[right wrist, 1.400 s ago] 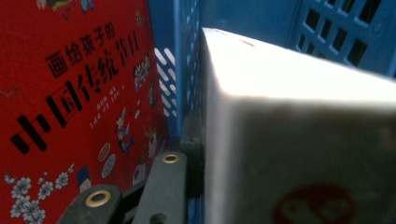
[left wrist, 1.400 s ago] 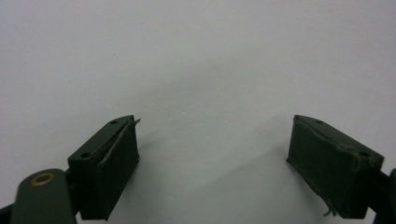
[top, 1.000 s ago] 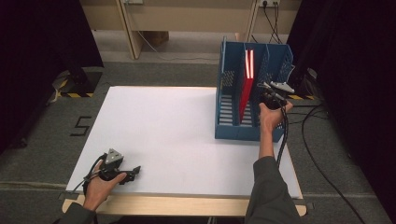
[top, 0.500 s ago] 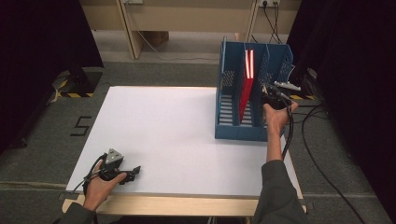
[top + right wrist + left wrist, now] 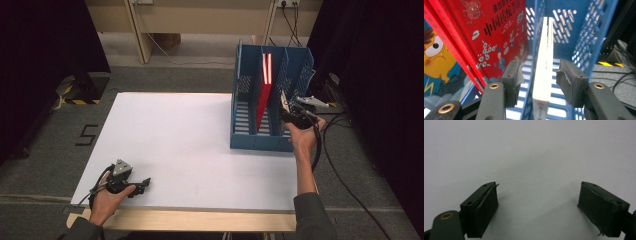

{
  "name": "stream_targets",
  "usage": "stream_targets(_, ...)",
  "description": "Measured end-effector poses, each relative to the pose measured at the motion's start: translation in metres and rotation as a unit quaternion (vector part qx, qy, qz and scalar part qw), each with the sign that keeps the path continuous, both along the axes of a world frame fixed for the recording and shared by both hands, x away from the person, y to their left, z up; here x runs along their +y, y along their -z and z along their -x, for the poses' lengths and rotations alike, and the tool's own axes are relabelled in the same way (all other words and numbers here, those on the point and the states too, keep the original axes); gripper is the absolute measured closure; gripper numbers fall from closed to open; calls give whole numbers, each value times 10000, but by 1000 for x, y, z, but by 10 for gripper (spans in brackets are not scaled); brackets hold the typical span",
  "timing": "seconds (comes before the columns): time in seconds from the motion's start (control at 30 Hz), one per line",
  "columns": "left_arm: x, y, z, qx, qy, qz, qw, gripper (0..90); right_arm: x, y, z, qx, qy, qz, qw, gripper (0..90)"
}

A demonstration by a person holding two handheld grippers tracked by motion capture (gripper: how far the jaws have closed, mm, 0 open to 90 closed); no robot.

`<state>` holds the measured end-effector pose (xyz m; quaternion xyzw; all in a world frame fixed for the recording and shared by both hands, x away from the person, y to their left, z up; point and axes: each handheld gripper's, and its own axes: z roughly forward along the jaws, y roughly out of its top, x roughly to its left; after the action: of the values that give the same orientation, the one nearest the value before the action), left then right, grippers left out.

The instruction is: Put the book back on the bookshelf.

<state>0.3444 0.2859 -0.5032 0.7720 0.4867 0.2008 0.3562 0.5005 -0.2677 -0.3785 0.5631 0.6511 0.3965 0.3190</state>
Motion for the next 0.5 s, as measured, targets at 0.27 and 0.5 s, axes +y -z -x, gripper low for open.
stream_targets(0.27,0,0,0,0,0,-3,10000,149,-13,4,12,65,37,92,9999,553)
stream_targets(0.5,0,0,0,1,-2,1,10000,148,-8,17,6,200,-158,-81,9996,708)
